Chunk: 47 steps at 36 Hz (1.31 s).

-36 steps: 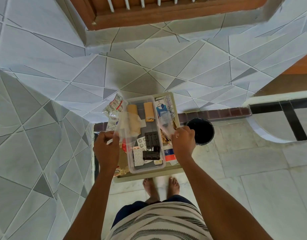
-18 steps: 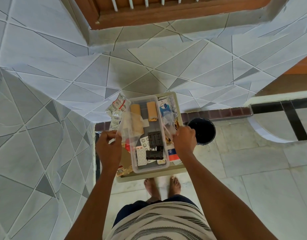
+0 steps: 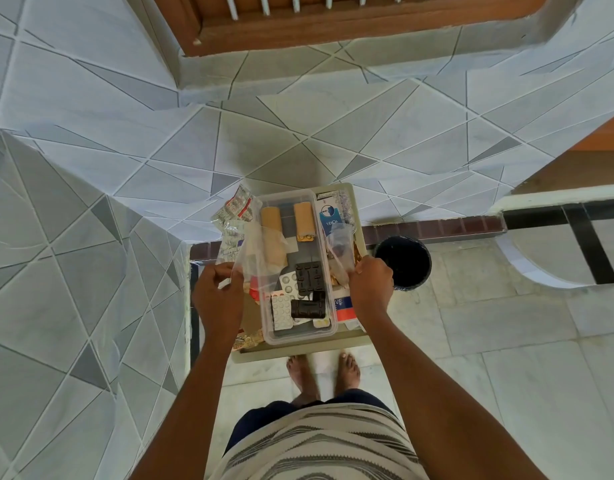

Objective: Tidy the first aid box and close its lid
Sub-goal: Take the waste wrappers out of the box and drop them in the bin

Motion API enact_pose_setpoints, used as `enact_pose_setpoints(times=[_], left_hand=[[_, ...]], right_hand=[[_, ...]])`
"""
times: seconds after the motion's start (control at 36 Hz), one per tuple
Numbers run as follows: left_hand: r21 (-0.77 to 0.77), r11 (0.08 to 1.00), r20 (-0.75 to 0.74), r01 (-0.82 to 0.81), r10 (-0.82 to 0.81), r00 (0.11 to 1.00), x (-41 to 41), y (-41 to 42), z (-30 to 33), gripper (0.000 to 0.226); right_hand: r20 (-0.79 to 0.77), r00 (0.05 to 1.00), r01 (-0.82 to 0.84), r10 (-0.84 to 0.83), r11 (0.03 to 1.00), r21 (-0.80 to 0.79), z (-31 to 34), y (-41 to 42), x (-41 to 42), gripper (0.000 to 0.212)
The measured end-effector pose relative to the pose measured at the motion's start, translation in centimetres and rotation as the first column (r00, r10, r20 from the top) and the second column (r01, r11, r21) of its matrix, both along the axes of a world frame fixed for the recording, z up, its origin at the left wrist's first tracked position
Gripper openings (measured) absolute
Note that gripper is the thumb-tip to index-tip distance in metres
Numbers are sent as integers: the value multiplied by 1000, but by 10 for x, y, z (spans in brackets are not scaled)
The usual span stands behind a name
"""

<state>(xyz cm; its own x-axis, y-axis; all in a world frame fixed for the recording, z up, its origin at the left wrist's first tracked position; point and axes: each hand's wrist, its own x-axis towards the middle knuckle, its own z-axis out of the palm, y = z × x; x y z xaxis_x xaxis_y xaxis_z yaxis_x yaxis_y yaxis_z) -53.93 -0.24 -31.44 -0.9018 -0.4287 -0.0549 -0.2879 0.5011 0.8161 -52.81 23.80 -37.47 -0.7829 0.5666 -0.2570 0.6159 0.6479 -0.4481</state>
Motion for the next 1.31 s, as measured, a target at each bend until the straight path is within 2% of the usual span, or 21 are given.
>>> enact_pose_setpoints(times=[0.11, 0.25, 0.31, 0.42, 0.56, 0.67, 0.69, 0.75, 0.83, 0.86, 0.94, 0.97, 1.03, 1.11, 1.19, 1.31], left_hand=[[-9, 1000, 7, -9, 9, 1000, 1, 1, 1, 19], [-24, 1000, 4, -2, 2, 1000, 1, 2, 1, 19], [-29, 1000, -4, -4, 4, 1000, 2, 3, 4, 18], [-33, 999, 0, -38, 38, 999, 5, 4, 10, 19], [13, 989, -107, -146, 146, 983, 15, -2, 22, 17], [17, 985, -186, -170, 170, 968, 27, -25, 19, 7], [-21, 984, -184, -177, 170, 968, 29, -30, 18, 15], [-73, 975, -150, -207, 195, 969, 37, -42, 19, 24], [-97, 967, -67, -236, 230, 971, 44, -52, 23, 9], [-110, 968, -36, -227, 224, 974, 44, -56, 20, 11], [-176, 977, 48, -120, 130, 990, 47, -67, 9, 48], [-213, 975, 75, -69, 87, 993, 47, -68, 6, 50], [-232, 973, 127, 14, 16, 992, 46, -69, 0, 44], [-170, 972, 186, 162, -130, 974, 44, -66, -9, 43], [-190, 939, 223, 285, -242, 944, 40, -67, -21, 38], [-286, 898, 267, 336, -262, 927, 31, -59, -30, 36]], right_hand=[[-9, 1000, -11, 11, 997, 70, 7, 0, 0, 16], [-84, 995, 34, -48, 985, -171, 6, 2, 4, 10], [-138, 988, 36, -72, 968, -247, 11, 4, 7, 18], [-225, 972, 5, -68, 963, -270, 27, 9, 16, 23], [-379, 918, -17, -114, 946, -324, 56, 10, 27, 25], [-478, 873, -83, -101, 933, -349, 68, -4, 26, 16], [-498, 862, -106, -90, 930, -352, 70, -10, 25, 15], [-552, 834, -191, -27, 923, -334, 73, -23, 24, 16], [-595, 799, -326, 89, 895, -304, 79, -41, 22, 19], [-590, 799, -359, 119, 881, -308, 79, -46, 21, 17], [-558, 814, -401, 160, 851, -340, 76, -63, 22, 16], [-552, 818, -404, 163, 846, -348, 73, -68, 22, 17], [-540, 825, -403, 167, 843, -355, 69, -77, 23, 17], [-529, 829, -405, 181, 847, -344, 66, -84, 24, 17], [-516, 841, -379, 162, 857, -348, 65, -93, 26, 17], [-480, 867, -331, 134, 875, -354, 63, -96, 27, 17]])
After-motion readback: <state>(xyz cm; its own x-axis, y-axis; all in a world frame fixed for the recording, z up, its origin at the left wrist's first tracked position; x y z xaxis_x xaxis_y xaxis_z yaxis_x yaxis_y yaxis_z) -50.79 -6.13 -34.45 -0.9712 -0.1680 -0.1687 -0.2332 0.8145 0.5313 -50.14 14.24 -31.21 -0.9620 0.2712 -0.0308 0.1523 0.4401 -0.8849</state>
